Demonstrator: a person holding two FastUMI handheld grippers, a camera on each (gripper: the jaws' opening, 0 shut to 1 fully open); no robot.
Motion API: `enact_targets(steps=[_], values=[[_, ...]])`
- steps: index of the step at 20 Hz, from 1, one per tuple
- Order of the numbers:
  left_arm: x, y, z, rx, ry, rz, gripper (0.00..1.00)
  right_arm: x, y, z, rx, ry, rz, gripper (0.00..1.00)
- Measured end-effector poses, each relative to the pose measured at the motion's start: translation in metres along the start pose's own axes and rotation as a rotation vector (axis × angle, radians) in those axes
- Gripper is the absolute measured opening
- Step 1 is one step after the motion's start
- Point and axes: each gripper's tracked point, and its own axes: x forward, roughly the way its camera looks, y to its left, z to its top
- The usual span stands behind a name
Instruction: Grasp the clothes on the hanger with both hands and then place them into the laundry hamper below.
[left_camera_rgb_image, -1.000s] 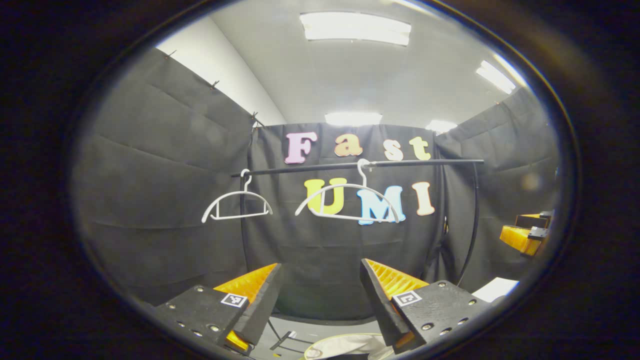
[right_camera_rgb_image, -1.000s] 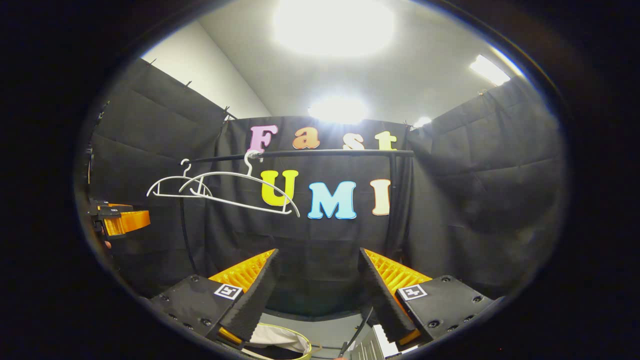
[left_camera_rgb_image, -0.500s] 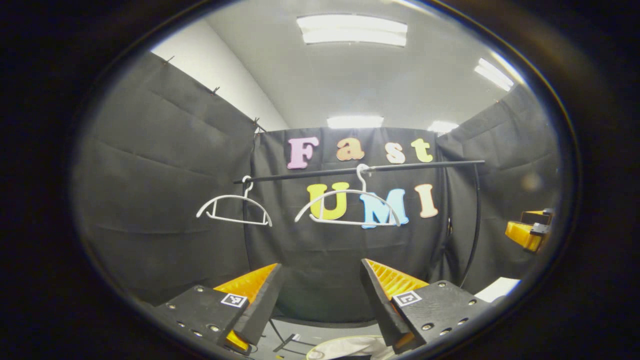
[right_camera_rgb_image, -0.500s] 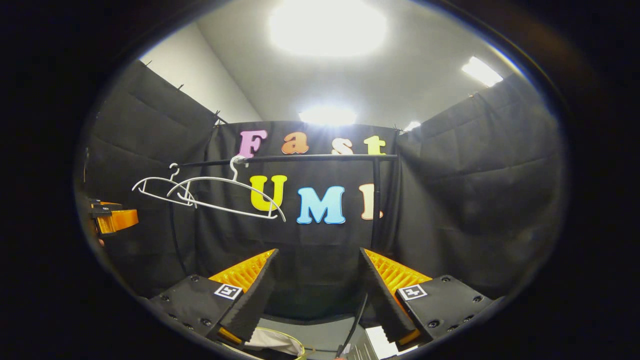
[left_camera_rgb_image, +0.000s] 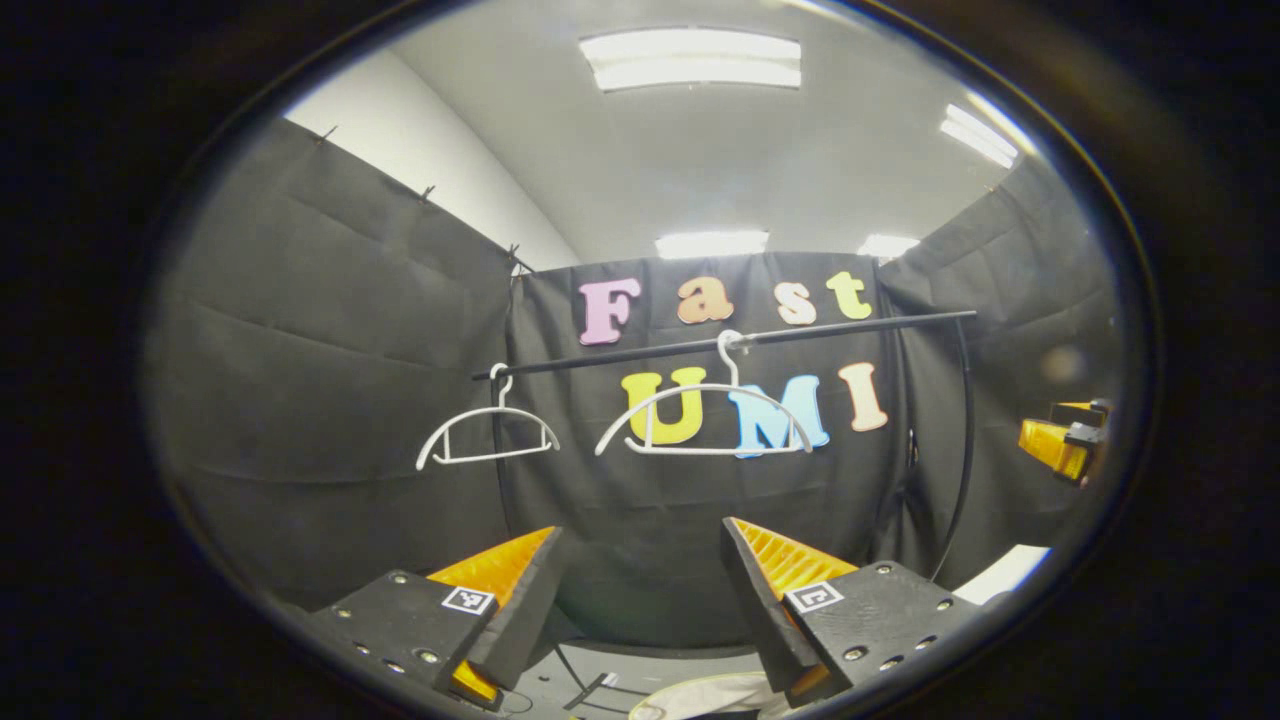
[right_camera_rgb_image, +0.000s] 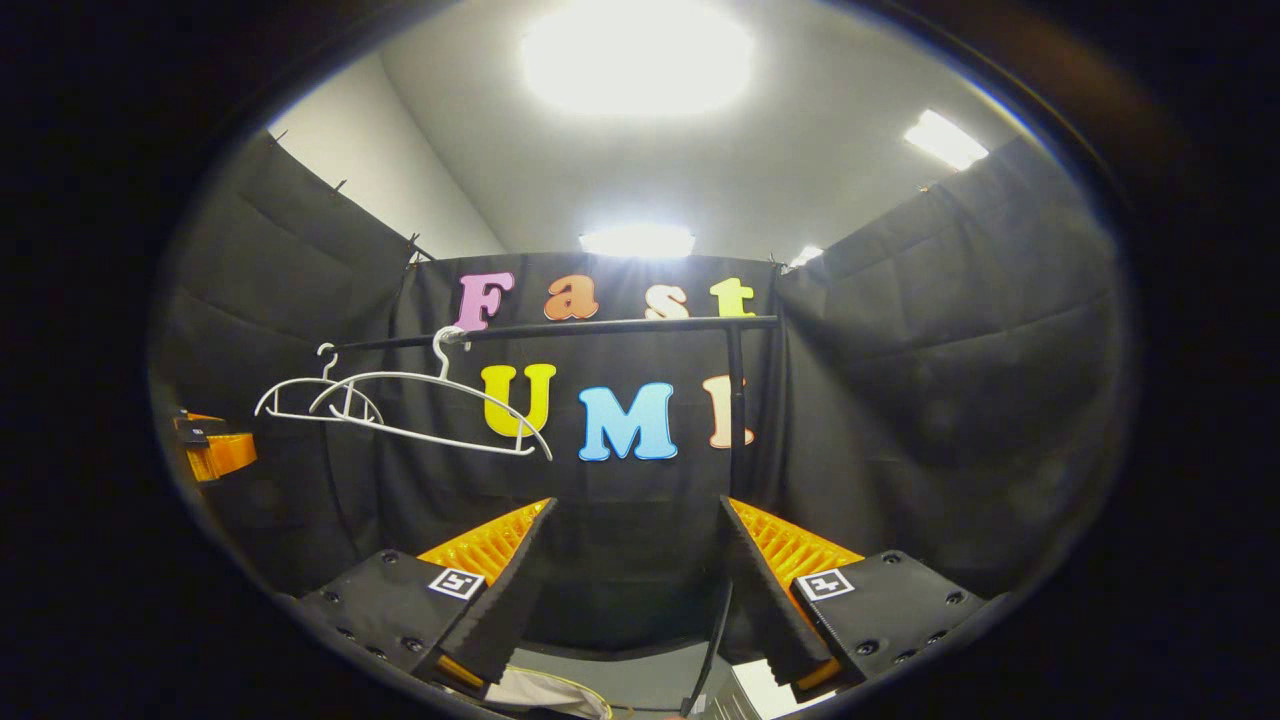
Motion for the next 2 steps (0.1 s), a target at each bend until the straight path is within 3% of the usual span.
enact_targets(steps=[2], values=[[0.0081,0.0015,0.0,0.0,0.002,-0.002,0.89,0.0064,0.0001,0.0009,-0.009,-0.007,-0.002,0.96]])
